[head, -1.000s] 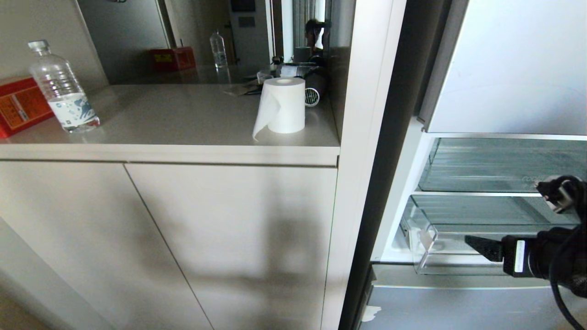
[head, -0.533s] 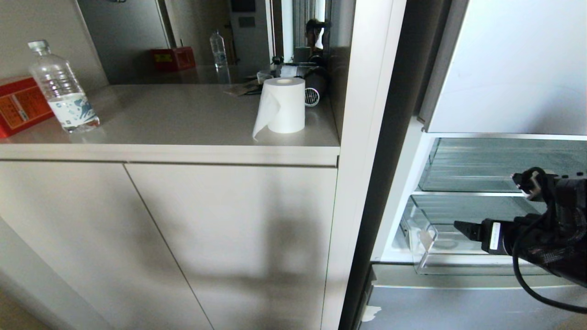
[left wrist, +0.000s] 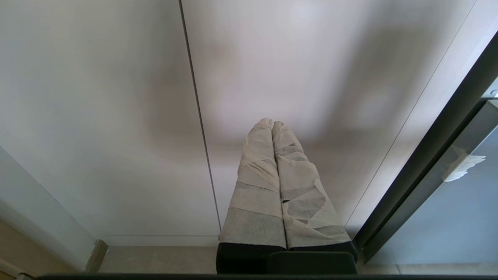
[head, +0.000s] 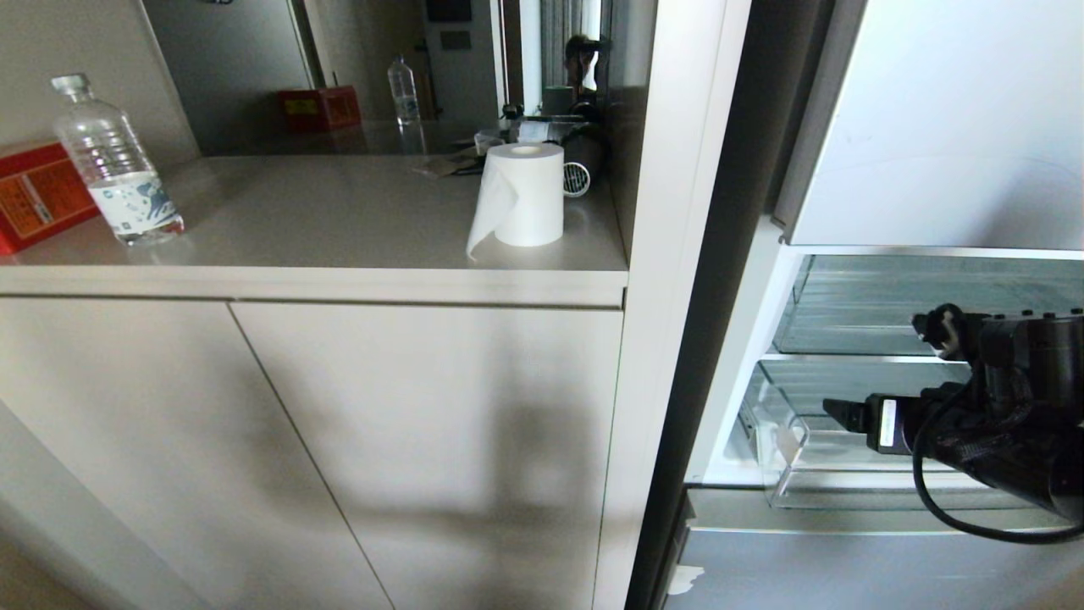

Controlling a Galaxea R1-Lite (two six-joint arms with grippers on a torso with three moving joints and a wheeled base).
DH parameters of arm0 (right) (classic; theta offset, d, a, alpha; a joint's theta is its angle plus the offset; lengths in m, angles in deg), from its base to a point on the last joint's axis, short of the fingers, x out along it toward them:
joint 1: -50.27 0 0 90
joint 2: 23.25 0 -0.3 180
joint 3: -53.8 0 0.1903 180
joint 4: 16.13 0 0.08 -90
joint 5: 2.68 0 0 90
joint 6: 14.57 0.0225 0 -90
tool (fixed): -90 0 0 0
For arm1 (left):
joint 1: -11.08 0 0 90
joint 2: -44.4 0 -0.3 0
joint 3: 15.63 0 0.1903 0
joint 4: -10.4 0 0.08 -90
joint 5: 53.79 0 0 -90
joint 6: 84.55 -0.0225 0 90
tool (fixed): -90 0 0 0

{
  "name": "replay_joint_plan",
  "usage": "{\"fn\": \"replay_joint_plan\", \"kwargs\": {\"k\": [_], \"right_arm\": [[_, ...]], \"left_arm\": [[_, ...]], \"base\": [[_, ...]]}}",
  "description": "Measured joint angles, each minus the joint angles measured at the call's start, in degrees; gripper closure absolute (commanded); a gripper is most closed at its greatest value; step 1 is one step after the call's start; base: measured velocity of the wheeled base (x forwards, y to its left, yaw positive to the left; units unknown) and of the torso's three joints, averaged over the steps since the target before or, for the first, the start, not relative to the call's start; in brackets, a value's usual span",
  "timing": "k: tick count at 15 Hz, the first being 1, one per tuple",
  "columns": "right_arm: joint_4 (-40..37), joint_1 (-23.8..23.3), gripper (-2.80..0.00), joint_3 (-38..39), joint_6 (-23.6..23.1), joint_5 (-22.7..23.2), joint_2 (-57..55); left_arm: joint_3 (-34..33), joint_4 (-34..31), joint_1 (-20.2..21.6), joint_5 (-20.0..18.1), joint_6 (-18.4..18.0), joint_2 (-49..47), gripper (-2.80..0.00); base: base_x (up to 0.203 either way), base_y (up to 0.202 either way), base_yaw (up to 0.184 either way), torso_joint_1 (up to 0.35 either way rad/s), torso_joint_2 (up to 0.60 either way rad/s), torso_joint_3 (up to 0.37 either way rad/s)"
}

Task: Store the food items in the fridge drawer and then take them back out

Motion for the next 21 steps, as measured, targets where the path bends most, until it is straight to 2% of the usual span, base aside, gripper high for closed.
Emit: {"fn": "replay_joint_plan", "kwargs": {"k": [4, 8, 13, 15, 21], "right_arm": [[-0.4, -0.5, -2.80, -0.9, -0.2, 1.6, -0.4], [-2.8, -0.8, -2.80, -0.3, -0.4, 1.3, 1.0], [-20.9, -1.3, -2.80, -1.2, -0.2, 1.4, 9.2], [-24.8, -1.5, -2.80, -1.6, -0.3, 1.4, 12.6], [-24.3, -3.9, -2.80, -2.7, 0.2, 1.7, 12.5]], "left_arm": [[0.0, 0.0, 0.0, 0.0, 0.0, 0.0, 0.00], [0.0, 0.0, 0.0, 0.0, 0.0, 0.0, 0.00], [0.0, 0.0, 0.0, 0.0, 0.0, 0.0, 0.00], [0.0, 0.0, 0.0, 0.0, 0.0, 0.0, 0.00], [0.0, 0.0, 0.0, 0.0, 0.0, 0.0, 0.00]], "base": [[0.000, 0.000, 0.000, 0.000, 0.00, 0.000], [0.000, 0.000, 0.000, 0.000, 0.00, 0.000], [0.000, 0.000, 0.000, 0.000, 0.00, 0.000], [0.000, 0.000, 0.000, 0.000, 0.00, 0.000], [0.000, 0.000, 0.000, 0.000, 0.00, 0.000]]}}
